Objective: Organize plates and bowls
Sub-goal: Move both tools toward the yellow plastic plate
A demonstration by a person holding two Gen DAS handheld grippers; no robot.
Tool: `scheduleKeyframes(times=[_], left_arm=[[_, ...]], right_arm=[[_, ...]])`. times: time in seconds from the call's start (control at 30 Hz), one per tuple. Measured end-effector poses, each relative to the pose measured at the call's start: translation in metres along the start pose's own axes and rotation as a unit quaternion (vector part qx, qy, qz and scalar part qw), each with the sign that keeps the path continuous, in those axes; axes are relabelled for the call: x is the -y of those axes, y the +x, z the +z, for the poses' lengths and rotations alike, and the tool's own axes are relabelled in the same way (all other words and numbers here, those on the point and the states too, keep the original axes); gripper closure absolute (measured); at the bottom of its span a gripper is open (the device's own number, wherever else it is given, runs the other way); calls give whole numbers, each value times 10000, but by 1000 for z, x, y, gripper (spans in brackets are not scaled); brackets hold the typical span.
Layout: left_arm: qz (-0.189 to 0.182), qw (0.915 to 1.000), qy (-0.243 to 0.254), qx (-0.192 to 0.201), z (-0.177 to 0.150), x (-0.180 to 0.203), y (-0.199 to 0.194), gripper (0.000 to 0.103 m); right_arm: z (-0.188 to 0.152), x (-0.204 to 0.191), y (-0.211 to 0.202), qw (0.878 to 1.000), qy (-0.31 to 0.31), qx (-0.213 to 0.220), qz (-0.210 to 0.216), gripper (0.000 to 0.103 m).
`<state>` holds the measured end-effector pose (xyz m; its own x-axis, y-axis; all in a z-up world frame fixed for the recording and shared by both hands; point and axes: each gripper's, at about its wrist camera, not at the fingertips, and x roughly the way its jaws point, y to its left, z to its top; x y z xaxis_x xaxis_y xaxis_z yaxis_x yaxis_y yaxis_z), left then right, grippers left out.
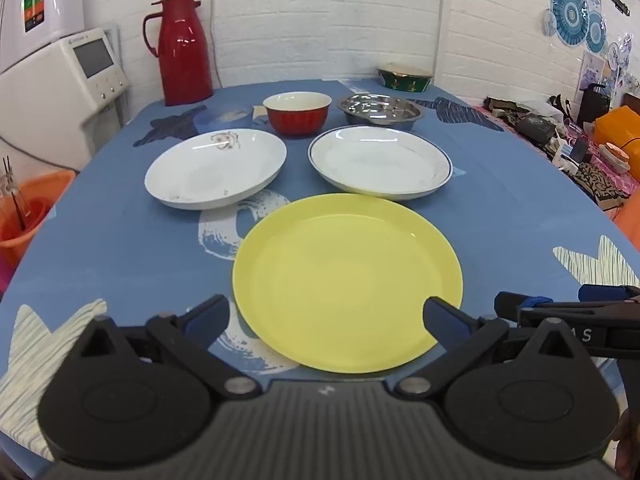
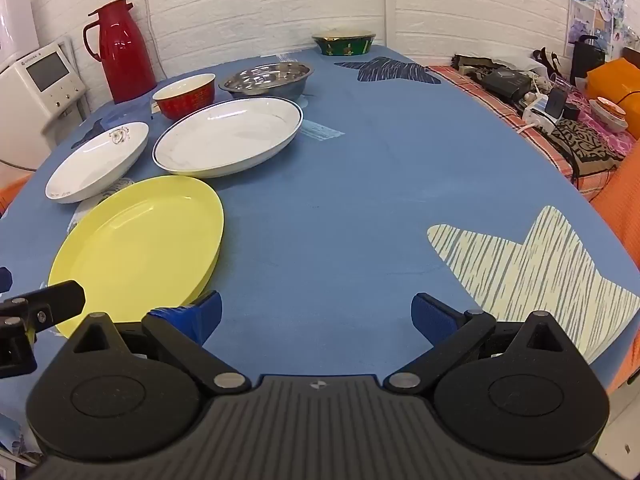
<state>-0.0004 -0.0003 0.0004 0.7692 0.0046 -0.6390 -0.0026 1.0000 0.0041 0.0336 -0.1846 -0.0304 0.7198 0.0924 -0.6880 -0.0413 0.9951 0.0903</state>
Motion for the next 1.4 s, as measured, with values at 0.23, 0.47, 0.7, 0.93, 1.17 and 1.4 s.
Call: scheduleKeyframes(times=[0.23,0.47,0.7,0.93,1.17,1.4], left_arm=[[14,10000,-37,23,-6,2,6,0],[-30,9999,-126,-42,0,-5,2,0],[-49,9998,-190,-91,0,-9,6,0],[-44,9997,-196,-105,1,-10,7,0],[17,9998,-179,-105,1,-10,7,0],[25,9998,-172,-93,1,-12,6,0]], right_arm=[[3,-4,3,9999,17,-70,97,14],[4,-8,3,9999,-50,-70,134,14],[5,-9,7,9998,-55,-112,131,14],[4,-10,7,9998,-69,-113,152,14],[4,-11,7,9998,-74,-113,157,14],[4,-14,6,9997,-102,-108,172,14]])
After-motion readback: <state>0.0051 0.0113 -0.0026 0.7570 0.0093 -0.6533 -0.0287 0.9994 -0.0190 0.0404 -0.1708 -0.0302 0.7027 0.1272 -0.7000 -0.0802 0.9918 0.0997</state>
